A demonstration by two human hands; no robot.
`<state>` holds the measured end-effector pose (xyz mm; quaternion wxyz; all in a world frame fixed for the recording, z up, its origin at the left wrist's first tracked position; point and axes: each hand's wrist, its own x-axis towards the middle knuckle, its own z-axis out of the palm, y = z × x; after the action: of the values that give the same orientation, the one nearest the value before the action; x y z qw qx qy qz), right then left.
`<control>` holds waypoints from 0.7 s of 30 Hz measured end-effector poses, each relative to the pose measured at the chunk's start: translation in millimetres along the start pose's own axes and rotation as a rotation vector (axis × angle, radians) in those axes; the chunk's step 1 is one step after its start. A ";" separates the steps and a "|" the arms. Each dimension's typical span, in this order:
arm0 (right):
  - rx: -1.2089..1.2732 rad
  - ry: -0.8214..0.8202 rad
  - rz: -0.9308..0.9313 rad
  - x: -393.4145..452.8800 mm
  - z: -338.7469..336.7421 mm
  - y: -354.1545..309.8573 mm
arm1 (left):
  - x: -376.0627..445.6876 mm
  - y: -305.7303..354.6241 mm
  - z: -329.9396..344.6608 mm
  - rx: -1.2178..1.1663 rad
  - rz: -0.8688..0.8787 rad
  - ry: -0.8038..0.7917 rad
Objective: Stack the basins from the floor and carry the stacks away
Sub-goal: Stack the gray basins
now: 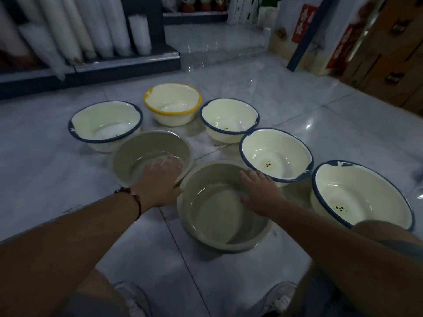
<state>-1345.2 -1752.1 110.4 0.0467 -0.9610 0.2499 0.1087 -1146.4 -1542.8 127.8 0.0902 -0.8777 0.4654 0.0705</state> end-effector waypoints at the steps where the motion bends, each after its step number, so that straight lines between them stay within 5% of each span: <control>1: -0.033 0.010 -0.025 -2.6 -5.9 -7.4 | -9.3 -8.4 -4.8 -0.005 -0.007 0.010; 14: -0.036 -0.053 -0.204 71.3 -0.7 -157.0 | -73.3 -104.4 16.0 -0.208 -0.398 -0.116; 21: 0.676 -0.334 0.073 154.1 63.0 -223.7 | -41.1 -122.7 34.0 -0.271 -0.402 -0.233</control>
<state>-1116.0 -1620.6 21.3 0.3976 -0.8507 0.2949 0.1768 -1068.8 -1434.6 114.6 0.0370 -0.9426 0.2545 0.2132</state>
